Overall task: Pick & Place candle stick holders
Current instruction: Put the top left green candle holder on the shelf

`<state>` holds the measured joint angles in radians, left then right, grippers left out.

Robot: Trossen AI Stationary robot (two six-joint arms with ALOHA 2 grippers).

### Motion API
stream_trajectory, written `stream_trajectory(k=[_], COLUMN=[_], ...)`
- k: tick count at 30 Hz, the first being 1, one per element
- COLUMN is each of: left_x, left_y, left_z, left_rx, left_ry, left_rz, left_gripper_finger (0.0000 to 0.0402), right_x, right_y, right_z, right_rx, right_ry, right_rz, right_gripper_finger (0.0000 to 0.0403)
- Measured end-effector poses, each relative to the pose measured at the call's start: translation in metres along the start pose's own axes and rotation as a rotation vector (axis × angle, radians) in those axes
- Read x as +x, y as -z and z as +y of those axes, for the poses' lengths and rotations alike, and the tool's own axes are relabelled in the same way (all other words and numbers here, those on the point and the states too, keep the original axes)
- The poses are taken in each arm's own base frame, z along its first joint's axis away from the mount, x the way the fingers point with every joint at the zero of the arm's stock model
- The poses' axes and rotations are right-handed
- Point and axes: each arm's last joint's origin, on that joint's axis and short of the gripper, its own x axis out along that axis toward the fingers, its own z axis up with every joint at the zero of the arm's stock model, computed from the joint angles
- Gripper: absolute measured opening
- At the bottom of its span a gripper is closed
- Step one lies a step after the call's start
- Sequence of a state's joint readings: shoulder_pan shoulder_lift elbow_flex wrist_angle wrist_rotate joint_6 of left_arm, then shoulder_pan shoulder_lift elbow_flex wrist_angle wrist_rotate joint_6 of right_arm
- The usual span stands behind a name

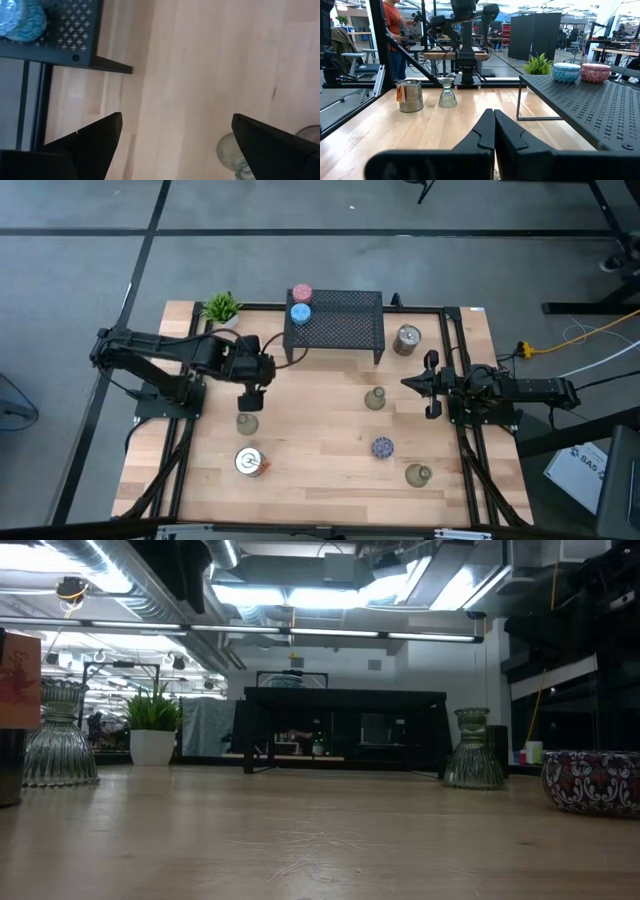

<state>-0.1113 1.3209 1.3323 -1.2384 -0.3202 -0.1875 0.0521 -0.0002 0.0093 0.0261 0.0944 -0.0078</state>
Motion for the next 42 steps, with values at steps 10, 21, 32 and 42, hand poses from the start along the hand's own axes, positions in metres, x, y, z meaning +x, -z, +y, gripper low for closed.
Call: stream_trajectory(k=[10, 21, 32, 42], left_x=[0.004, 0.001, 0.000, 0.000], left_y=[-0.001, 0.001, 0.002, 0.001], left_z=[0.013, 0.012, 0.011, 0.011], left_rx=[-0.032, -0.056, -0.026, -0.038], left_ry=[0.048, 0.106, 0.084, 0.079], left_rz=[0.028, 0.031, 0.031, 0.026], left_gripper_finger=[0.0375, 0.0375, 0.0375, 0.0375], right_x=[0.000, 0.000, 0.000, 0.000], right_y=[0.000, 0.000, 0.000, 0.000], right_z=[0.000, 0.000, 0.000, 0.000], right_rx=[0.000, 0.000, 0.000, 0.000], right_ry=[0.000, 0.000, 0.000, 0.000], right_rz=[0.000, 0.000, 0.000, 0.000], right_gripper_finger=[0.0000, 0.0000, 0.0000, 0.0000])
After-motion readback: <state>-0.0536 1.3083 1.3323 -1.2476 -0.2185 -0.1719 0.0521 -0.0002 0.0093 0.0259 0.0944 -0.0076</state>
